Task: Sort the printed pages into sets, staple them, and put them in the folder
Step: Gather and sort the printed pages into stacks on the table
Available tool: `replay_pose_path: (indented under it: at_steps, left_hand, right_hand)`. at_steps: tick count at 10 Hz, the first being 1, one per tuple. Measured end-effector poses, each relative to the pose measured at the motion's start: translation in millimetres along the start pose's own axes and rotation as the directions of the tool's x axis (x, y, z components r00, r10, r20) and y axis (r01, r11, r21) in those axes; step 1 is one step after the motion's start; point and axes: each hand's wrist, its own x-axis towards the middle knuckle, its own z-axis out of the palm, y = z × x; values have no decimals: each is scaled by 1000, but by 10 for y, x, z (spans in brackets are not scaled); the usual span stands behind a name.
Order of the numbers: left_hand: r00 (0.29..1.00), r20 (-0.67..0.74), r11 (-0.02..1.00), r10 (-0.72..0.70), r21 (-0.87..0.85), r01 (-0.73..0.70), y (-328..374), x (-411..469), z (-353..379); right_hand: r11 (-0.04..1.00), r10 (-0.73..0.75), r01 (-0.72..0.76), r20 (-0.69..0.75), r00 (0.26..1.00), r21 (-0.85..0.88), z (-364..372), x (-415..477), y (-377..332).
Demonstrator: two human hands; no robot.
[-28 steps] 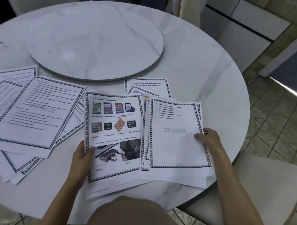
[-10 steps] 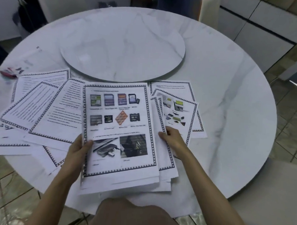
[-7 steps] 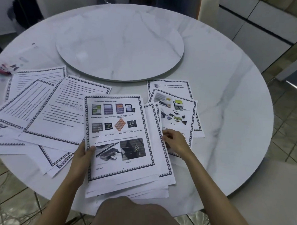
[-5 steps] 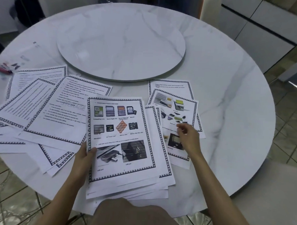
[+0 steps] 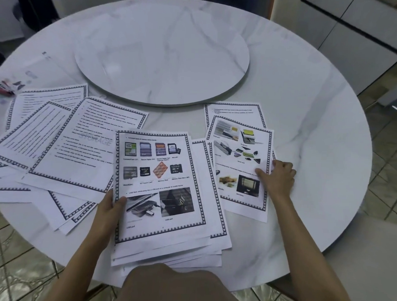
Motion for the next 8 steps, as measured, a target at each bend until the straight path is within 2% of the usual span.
replay_pose_path:
  at_steps: [3, 8]
  left_hand:
    - [999, -31, 999, -14, 30, 15, -19, 39, 21]
    - [999, -45, 1000, -22, -3, 22, -24, 40, 45]
  right_hand:
    - [996, 58, -56, -28, 998, 62, -169, 142, 366]
    - [994, 66, -61, -49, 997, 94, -168, 160, 422]
